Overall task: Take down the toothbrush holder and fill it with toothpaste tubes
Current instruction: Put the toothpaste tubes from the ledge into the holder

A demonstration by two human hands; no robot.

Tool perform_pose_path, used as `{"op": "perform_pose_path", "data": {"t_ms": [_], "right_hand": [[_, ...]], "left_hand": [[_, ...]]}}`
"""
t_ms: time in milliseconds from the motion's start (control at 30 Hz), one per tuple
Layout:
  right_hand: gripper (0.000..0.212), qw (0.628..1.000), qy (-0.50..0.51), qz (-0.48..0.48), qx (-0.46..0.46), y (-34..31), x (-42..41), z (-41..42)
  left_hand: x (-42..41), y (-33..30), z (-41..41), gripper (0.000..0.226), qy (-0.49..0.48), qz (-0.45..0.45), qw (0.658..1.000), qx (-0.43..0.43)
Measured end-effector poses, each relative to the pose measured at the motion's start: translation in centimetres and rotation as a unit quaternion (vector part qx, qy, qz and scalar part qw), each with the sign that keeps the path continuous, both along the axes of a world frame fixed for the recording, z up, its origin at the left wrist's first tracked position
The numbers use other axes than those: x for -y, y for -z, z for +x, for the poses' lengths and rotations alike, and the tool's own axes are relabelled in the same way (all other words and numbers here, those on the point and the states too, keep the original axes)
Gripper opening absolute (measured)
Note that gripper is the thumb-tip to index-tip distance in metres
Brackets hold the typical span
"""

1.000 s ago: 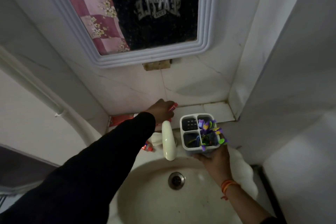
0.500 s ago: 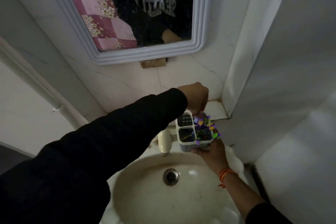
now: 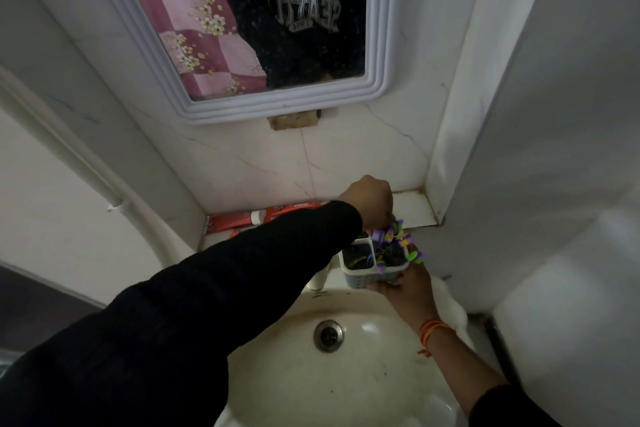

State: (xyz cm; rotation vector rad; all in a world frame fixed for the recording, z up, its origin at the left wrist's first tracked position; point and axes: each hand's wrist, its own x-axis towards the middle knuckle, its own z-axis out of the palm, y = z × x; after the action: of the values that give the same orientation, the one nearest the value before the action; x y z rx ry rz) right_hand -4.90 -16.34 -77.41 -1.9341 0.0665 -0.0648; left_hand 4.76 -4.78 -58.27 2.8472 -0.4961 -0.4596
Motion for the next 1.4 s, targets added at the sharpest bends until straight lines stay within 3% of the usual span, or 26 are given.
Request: {"op": "perform_pose_path", "data": {"t_ms": [67, 200, 367, 500, 600, 700, 833, 900, 967, 1067, 1133, 1267, 1400], "right_hand": [[0.085, 1.0, 0.0, 0.0, 0.002, 0.0, 0.0, 0.0], [0.084, 1.0, 0.002, 0.005, -0.005, -0.1, -0.1, 0.1], [0.078, 1.0, -0.002, -0.007, -0.004, -0.3, -0.1, 0.2], [0.075, 1.0, 0.002, -0.009, 0.007, -0.4, -0.1, 0.2], [0.075, 1.0, 0.01, -0.004, 0.007, -0.5, -0.1, 0.1], [0.073, 1.0, 0.015, -0.011, 0.016, -0.6, -0.3, 0.0], [0.071, 1.0, 0.011, -0.01, 0.019, -0.4, -0.3, -0.1], [0.07, 1.0, 0.01, -0.015, 0.02, -0.3, -0.3, -0.1], [0.066, 1.0, 0.012, -0.01, 0.021, -0.6, -0.4, -0.2], [0.061, 1.0, 0.01, -0.002, 0.022, -1.1, -0.7, -0.3], [0.061, 1.0, 0.009, 0.003, 0.024, -1.3, -0.7, -0.4], [0.065, 1.0, 0.009, -0.001, 0.014, -1.0, -0.5, -0.2], [0.061, 1.0, 0.007, -0.012, 0.011, -1.2, -0.5, -0.4]], "left_hand": [[0.3, 0.4, -0.2, 0.021, -0.021, -0.001, 1.0, -0.019], [-0.2, 0.0, 0.4, 0.033, -0.06, -0.026, 0.988, -0.139], [-3.4, -1.4, 1.8, 0.032, -0.091, -0.084, 0.98, -0.159], [-8.1, -1.6, 1.9, 0.023, -0.126, -0.122, 0.979, -0.107], [-12.4, -0.2, 1.7, 0.027, -0.145, -0.007, 0.988, -0.047], [-16.2, 1.9, 0.8, 0.026, -0.152, 0.089, 0.981, -0.085], [-19.0, 4.8, -1.2, 0.047, -0.08, 0.198, 0.968, -0.133], [-19.3, 5.9, -2.0, 0.039, -0.066, 0.236, 0.96, -0.137], [-19.5, 6.7, -2.6, 0.023, -0.047, 0.27, 0.955, -0.116], [-20.1, 8.2, -2.7, 0.036, 0.015, 0.322, 0.945, -0.048], [-20.1, 8.4, -2.8, 0.045, 0.034, 0.338, 0.94, -0.022], [-19.8, 7.2, -2.7, 0.04, 0.039, 0.32, 0.947, 0.007], [-19.6, 3.9, -1.9, 0.033, 0.006, 0.299, 0.953, -0.048]]}}
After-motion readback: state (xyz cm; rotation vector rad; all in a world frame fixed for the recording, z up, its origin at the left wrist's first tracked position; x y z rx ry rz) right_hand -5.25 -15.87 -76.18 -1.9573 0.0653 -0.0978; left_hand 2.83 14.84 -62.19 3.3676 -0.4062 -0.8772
